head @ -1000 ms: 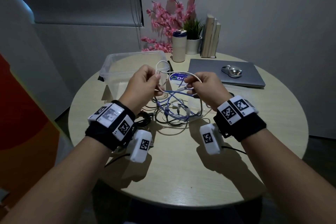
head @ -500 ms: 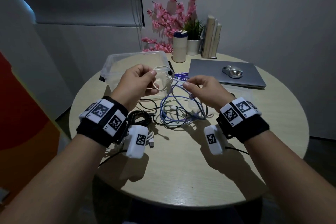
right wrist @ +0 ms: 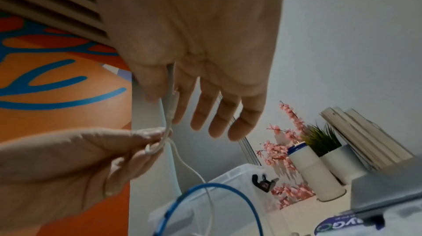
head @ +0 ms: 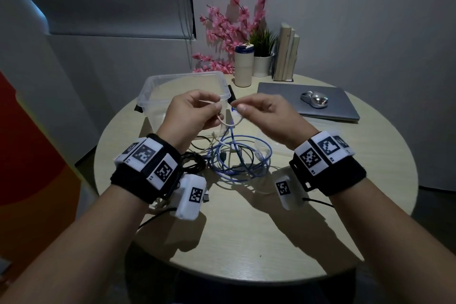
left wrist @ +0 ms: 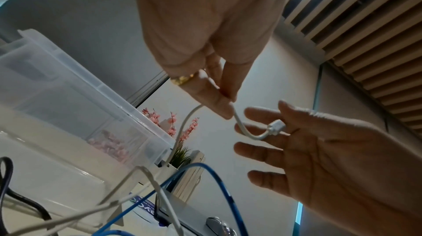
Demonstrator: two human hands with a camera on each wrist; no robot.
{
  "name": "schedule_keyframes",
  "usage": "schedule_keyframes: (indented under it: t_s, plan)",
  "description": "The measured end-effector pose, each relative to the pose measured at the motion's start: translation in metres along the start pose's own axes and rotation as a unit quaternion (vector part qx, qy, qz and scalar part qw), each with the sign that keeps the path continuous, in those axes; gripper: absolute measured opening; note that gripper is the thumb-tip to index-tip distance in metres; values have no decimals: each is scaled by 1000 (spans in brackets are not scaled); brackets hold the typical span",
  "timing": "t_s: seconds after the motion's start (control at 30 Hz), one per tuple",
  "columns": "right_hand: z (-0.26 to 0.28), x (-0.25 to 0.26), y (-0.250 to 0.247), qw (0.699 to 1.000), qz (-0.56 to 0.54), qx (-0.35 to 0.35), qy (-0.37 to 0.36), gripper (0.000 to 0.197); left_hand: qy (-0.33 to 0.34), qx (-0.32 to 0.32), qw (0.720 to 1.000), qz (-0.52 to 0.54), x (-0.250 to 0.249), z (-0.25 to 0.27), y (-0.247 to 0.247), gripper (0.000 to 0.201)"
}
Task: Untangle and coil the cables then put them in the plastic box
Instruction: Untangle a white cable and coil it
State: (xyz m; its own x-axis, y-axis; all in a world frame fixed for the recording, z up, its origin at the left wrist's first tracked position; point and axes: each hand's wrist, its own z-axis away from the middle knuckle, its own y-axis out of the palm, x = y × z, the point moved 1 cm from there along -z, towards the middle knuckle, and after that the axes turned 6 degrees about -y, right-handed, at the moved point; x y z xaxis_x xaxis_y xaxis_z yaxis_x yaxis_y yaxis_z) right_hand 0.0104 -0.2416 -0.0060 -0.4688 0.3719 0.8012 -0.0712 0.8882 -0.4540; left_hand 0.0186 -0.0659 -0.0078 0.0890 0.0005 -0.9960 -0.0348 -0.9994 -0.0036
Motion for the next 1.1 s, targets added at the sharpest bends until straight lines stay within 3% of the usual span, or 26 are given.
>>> schedule_keyframes:
  t_s: [0.07, 0.17, 0.23, 0.5, 0.6, 0.67, 0.73, 0.83, 1.0, 1.1]
  plan:
    - [1, -2, 3, 1000, 22, 6, 9, 13, 1, 1, 1000, 0, -1, 1, 1, 10]
    - [3, -3, 2, 998, -42, -23, 41, 16, -3, 9, 1000, -3, -3, 1, 2, 21]
    - [3, -3, -1, 998, -39, -14, 49, 15, 14, 20, 998, -51, -3, 1, 2, 26]
    - [9, 6, 3, 975, 180, 130, 23, 15, 90, -40, 973, -209, -1, -8, 5, 6]
    - [10, 9, 5, 990, 60, 123, 21, 16, 92, -48, 964, -244, 4, -13, 5, 12]
    - [10, 13, 4, 988, -114, 103, 17, 19, 84, -42, 953, -289, 11, -14, 4, 13]
    - [8, 15, 1, 965, -253, 67, 14, 21, 73, -23, 939, -336, 22, -11, 3, 18]
    - [6, 18, -3, 930, -367, 1, 32, 25, 58, 32, 924, -376, 37, -4, 7, 16]
    - [1, 20, -3, 895, -421, -143, 39, 35, 44, 146, 880, -451, 45, 10, 17, 7]
    - [-4, 9, -10, 917, -340, -206, 26, 34, 47, 196, 858, -473, 40, 16, 17, 7]
